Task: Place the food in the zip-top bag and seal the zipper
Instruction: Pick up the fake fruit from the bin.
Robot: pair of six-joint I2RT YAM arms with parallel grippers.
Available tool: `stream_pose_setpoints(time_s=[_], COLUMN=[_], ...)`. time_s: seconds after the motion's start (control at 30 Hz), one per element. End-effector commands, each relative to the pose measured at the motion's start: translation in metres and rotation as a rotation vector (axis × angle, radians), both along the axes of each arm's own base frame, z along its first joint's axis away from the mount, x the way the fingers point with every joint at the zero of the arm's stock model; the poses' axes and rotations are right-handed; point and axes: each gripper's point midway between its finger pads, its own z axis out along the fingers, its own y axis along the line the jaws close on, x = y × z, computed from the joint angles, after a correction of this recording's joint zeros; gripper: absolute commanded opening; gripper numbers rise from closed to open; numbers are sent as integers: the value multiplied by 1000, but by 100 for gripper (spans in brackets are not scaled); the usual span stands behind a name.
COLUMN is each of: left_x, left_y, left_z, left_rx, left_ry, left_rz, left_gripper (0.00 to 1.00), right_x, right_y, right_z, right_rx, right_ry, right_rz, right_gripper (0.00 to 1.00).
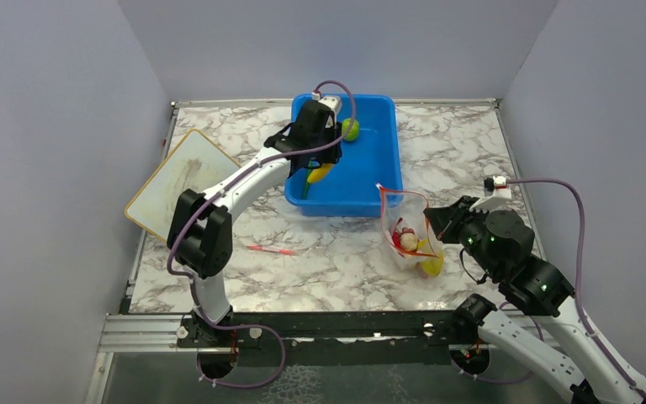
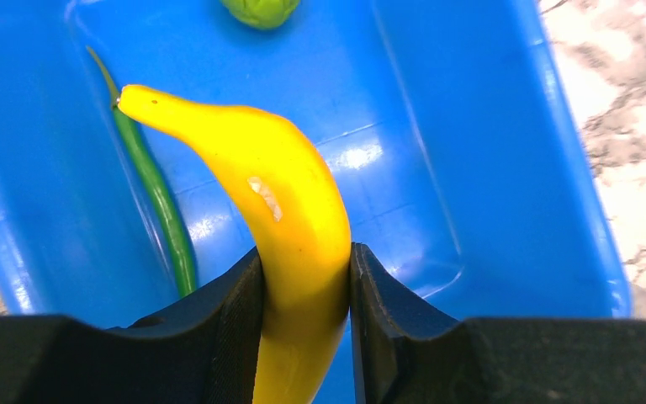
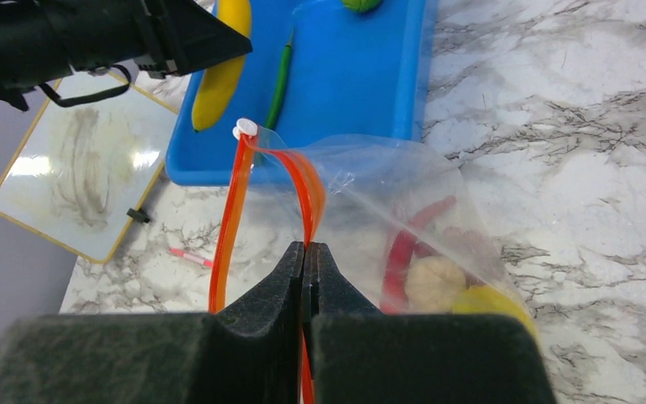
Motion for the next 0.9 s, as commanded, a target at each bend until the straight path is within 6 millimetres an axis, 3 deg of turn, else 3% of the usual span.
stream_pose_setpoints(time_s=[0.0,0.3,0.5,0.67,0.87], left_x=[-11,-63,-103,-130,-153], left_y=[-14,-29,-45,-65,-75], left_z=[59,143,160,174,203], left_rx=[-140,-476,-816,-876,-990], left_ry=[-108,-177,-98,-82,-107], left_rz=[-75,-186,-250,-341,-365], left_gripper=[14,15,16,16,16], right_x=[1,3,7,9,10], right_y=[12,21,29,34,36], right_z=[4,1,5,6,7], right_rx=[45,79,141,186,223], right_ry=[-7,21,22,39,48], right_rz=[36,51,50,44,35], right_gripper=[1,1,1,1,1])
